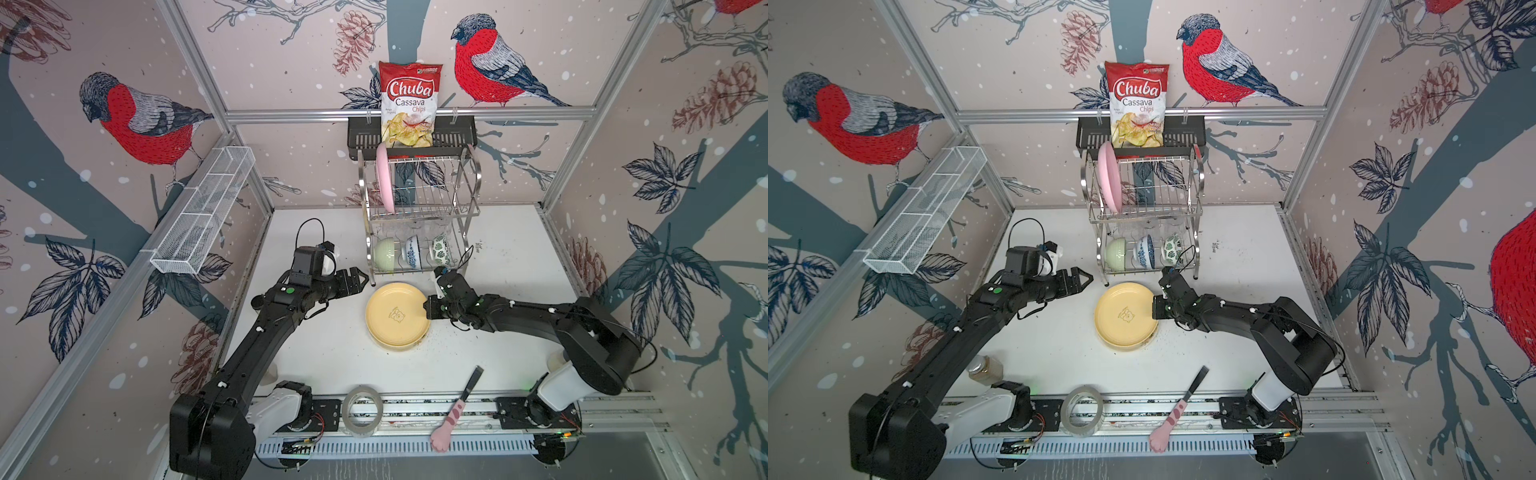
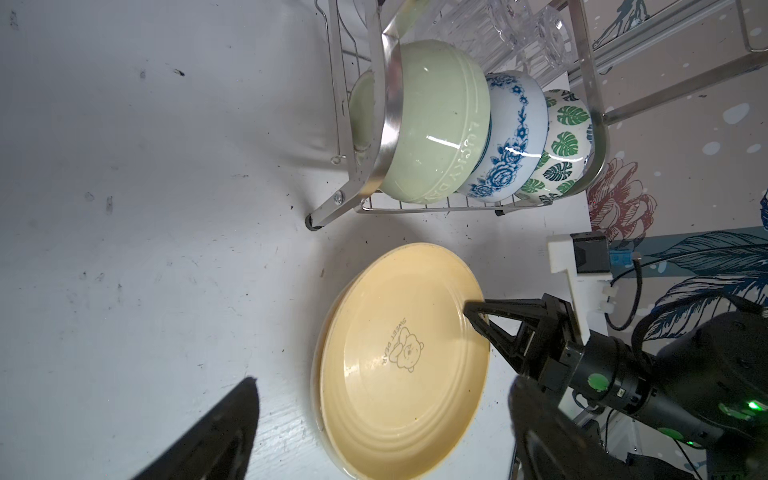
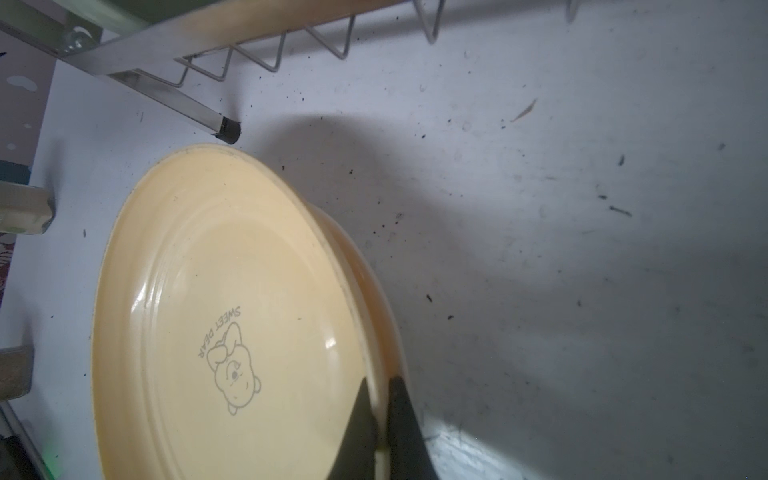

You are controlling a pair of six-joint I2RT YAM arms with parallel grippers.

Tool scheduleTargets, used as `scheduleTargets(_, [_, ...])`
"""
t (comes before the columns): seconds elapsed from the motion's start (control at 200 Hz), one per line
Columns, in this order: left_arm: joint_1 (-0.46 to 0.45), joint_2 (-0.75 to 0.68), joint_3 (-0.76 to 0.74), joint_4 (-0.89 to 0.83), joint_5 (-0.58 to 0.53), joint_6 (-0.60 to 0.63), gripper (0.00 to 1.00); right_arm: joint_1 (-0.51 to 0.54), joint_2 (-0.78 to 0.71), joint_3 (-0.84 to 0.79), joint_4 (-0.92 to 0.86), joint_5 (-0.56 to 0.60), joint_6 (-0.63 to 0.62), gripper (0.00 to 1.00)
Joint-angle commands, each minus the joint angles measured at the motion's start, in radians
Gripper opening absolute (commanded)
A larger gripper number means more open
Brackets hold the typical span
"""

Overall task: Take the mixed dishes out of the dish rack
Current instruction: 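Open both grippers and lift them off the yellow plate, then reach both grippers up to the pink plate in the rack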

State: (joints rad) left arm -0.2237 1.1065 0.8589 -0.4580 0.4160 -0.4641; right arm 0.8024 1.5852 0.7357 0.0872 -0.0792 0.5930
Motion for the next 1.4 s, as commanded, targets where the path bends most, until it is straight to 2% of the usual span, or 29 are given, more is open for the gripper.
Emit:
scheduleTargets(0.0, [0.003,-0.003,0.001,0.003,0.001,0.01,0.93,0.017,0.011,0.019,-0.009,0.049,-0.018,0.0])
scheduleTargets(0.235, [0.003,-0.001,0.002,0.004,0.003,0.008,0.93,0.046,0.025,0.031,-0.045,0.098,-0.031,0.08])
scheduleTargets(0.5, [0.003,-0.008,0.01,-0.001,0.006,0.007,0.93,0.047,0.003,0.02,-0.056,0.114,-0.031,0.33])
scheduleTargets(0.685, [0.004,-0.008,0.055,-0.004,-0.004,0.003,0.94,0.047,-0.037,0.036,-0.097,0.139,-0.045,0.46])
scheduleTargets(0.946, [0.004,-0.007,0.254,-0.009,-0.122,0.002,0.93,0.059,-0.224,0.165,-0.273,0.256,-0.108,0.51])
scheduleTargets(1.121, [0.004,0.033,0.407,-0.011,-0.194,0.02,0.87,0.167,-0.325,0.349,-0.355,0.342,-0.194,0.52])
scheduleTargets(1.206, [0.004,0.059,0.476,-0.01,-0.209,0.028,0.86,0.209,-0.327,0.421,-0.353,0.37,-0.229,0.53])
scheduleTargets(1.396, [0.004,0.147,0.626,-0.003,-0.219,0.033,0.86,0.211,-0.293,0.571,-0.319,0.356,-0.315,0.55])
